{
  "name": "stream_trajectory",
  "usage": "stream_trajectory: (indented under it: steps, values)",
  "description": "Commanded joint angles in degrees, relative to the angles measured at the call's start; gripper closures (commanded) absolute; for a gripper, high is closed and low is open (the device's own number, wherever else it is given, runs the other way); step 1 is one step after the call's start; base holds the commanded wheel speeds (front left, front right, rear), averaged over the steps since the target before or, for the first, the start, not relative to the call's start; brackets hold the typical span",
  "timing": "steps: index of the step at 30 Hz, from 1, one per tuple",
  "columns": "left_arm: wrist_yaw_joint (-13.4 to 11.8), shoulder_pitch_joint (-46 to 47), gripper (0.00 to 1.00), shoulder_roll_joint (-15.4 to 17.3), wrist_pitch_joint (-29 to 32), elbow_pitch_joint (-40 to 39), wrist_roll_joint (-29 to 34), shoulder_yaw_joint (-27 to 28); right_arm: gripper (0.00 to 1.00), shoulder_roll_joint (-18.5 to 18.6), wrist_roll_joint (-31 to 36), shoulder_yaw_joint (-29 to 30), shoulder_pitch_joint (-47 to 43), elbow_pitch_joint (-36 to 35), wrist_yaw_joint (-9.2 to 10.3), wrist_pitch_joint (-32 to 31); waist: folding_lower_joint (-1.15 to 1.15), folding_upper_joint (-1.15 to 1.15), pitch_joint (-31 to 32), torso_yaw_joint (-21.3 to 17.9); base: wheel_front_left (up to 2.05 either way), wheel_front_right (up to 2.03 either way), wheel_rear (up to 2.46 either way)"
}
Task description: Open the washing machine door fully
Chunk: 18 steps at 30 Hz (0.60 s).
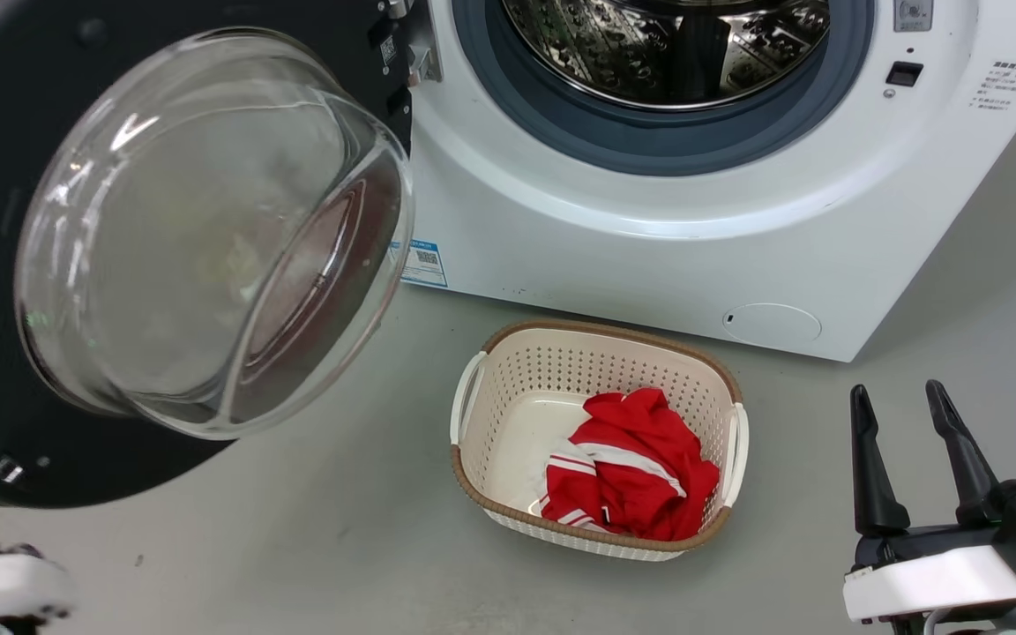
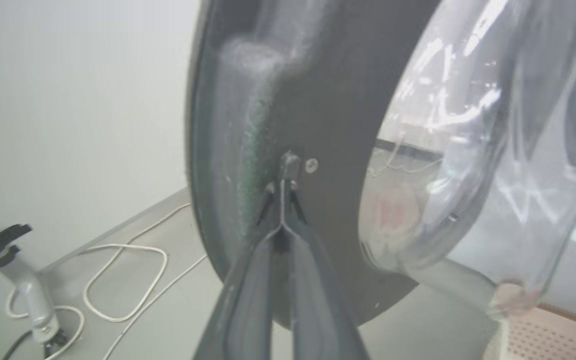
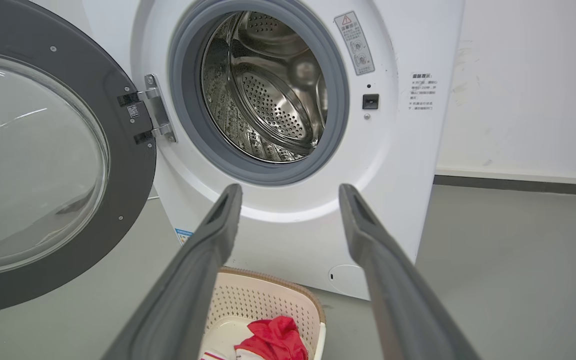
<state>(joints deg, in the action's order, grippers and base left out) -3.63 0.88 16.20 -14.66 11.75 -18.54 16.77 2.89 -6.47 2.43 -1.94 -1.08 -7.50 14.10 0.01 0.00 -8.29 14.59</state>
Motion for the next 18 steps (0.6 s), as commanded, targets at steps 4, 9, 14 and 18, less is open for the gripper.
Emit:
stream_trajectory:
  steps: [4,9,14,18]
  values:
    - [1.90,4.03,1.00,1.86,-0.54,3.16,1.35,3.77,0.00,-0.05,0.35,-0.16,1.26,-0.31,0.02,-0.07,-0.01,0.00,-1.10,-0.43,0.00,0.00,0.00]
    - [4.72,8.35,1.00,3.93,-0.53,8.20,3.35,7.10,0.00,-0.05,0.58,-0.35,2.29,-0.37,0.02,-0.23,-0.01,0.00,-2.16,-0.86,0.00,0.00,0.00]
    - [6.43,10.72,1.00,3.94,-0.54,10.89,5.46,9.19,0.00,-0.05,0.67,-0.19,2.38,-0.15,0.02,-0.25,-0.01,0.00,-2.58,-1.20,0.00,0.00,0.00]
    - [6.97,10.84,1.00,3.11,-0.53,11.50,6.93,10.84,0.00,-0.05,0.32,-0.29,2.37,0.26,0.02,-0.07,-0.01,0.00,-2.32,-1.43,0.00,0.00,0.00]
